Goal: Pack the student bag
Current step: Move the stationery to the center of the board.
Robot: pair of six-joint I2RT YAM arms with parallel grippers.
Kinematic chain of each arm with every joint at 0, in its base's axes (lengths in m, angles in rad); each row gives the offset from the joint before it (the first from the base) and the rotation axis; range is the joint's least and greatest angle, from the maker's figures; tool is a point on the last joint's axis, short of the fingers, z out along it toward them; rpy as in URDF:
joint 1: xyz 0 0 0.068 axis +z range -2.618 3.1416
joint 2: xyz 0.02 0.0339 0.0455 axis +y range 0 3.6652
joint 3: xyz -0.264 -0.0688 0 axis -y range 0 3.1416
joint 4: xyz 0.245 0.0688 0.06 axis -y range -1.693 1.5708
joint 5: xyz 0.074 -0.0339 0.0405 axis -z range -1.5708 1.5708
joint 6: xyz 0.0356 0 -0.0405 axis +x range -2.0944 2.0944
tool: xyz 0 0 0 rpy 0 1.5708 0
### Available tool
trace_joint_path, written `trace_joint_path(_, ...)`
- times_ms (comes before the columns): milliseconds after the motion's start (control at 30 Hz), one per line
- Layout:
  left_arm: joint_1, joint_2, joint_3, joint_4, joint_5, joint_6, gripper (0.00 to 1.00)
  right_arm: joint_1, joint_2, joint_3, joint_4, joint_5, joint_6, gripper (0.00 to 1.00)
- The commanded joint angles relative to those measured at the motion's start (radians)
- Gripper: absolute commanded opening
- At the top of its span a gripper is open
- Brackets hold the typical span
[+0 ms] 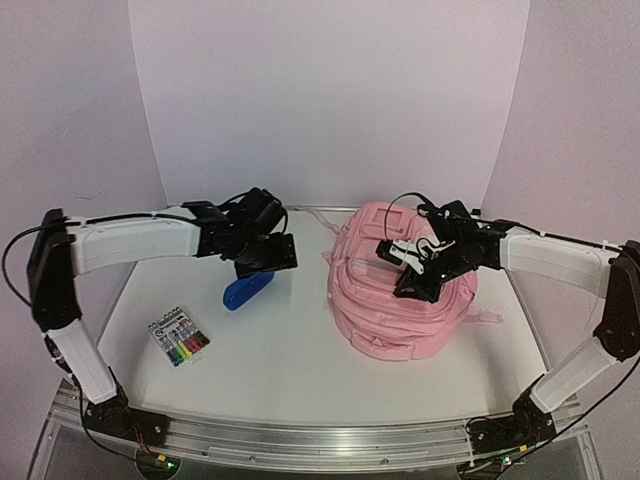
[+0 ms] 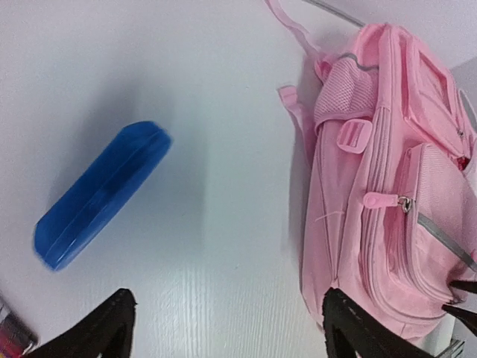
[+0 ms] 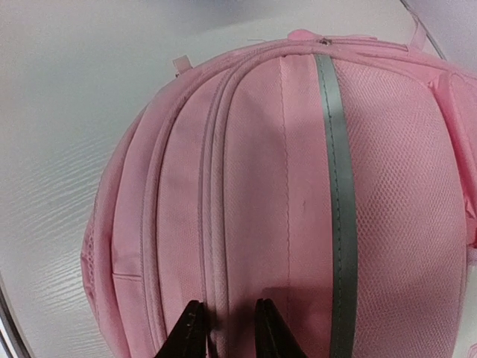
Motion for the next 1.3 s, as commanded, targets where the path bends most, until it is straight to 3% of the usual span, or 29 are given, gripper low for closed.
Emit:
trace_joint_path(0, -0.103, -0.226, -0.133, -0.159, -0.238, -0.413, 0.96, 0.008, 0.005, 0.06, 0.014, -0.047, 0.057, 0.53)
trace_joint_path(233, -0.208, -0.24, -0.186, -0.621, -0.262, -1.009, 1.0, 0.008, 0.02, 0.124, 0.012, -0.086, 0.146, 0.85)
trace_joint_path(400, -0.211, -0.228, -0.23, -0.863, -0.171, -1.329, 1.0, 0.009, 0.026, 0.168, -0.006, -0.11, 0.186, 0.9)
trace_joint_path(567, -0.21, -0.347, -0.378, -0.895, -0.141, -1.464, 1.0, 0.008, 0.02, 0.189, -0.028, -0.122, 0.2, 0.93)
trace_joint_path(767, -0.205, -0.584, -0.575, -0.828, -0.234, -1.439, 1.0, 0.008, 0.019, 0.225, -0.071, -0.141, 0.208, 0.98)
trace_joint_path(900, -0.144, -0.702, -0.671, -0.763, -0.204, -1.355, 1.0, 0.008, 0.024, 0.25, -0.075, -0.152, 0.25, 0.98)
trace_joint_path(1067, -0.083, -0.609, -0.659, -0.631, -0.149, -1.192, 1.0, 0.008, 0.042, 0.27, -0.08, -0.171, 0.264, 0.98)
trace_joint_path(1267, 0.017, -0.45, -0.636, -0.352, -0.062, -0.914, 1.0, 0.008, 0.048, 0.283, -0.105, -0.177, 0.257, 0.98)
